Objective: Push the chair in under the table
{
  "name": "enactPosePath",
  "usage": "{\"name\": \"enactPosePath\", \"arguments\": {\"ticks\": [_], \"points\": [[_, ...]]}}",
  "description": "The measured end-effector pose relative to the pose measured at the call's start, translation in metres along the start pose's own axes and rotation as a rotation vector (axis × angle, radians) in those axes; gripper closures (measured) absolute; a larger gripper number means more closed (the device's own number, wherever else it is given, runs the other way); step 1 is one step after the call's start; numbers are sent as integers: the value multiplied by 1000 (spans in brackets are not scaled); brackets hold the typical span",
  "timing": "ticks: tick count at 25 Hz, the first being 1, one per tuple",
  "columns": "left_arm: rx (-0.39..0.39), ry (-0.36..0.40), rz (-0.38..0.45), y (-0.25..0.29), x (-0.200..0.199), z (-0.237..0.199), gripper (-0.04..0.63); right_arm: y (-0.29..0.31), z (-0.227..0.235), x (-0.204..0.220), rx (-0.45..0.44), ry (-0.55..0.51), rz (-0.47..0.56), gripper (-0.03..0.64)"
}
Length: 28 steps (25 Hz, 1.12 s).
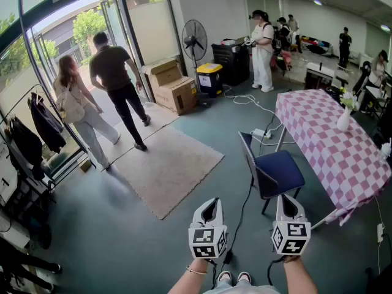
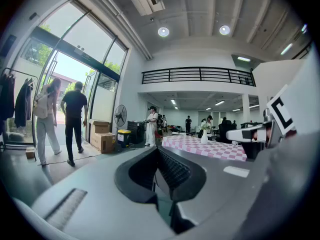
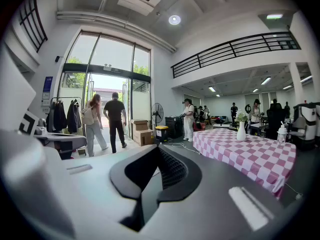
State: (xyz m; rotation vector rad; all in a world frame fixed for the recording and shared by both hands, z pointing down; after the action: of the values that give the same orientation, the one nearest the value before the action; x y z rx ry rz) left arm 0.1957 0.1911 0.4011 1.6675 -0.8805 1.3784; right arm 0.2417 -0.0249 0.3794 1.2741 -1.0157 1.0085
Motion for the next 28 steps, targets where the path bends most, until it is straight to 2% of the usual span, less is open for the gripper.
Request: {"name": "enactPosePath", "arguments": {"ticks": [10,15,21,23,25,28], "points": [[-10,2,-3,-12,-4,-4,595,-4,-12,-5,-13,-6,2,607],[-19,5,3,-15,-8,-2,595,-4,-12,-6,-28,58,37,606],[-28,-16,10,-20,-11,-2,594,-9,-12,-1,-28,54,30,601],[-18,-21,10,-19,-11,-1,541,-10,-11,-1,-30,56,34,601],[-12,-24,11,-18,-10,3,535,-10,-8,0,-32,60,40,595],[-9,-20,15,-16,-8,7,515,-11,-4,2,-36,69,43,538]]}}
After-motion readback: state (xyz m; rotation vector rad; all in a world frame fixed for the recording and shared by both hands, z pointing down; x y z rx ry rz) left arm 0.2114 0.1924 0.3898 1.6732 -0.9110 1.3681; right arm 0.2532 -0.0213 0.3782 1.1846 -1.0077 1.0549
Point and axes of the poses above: the fingertips, and each gripper's own axes: y forward along the fingers, z to its right, x out of its underside, the point moved 2 cm from there along -y, backward along the fingers, and after that the axes turned 1 degree about -x, right-handed, at the moved point
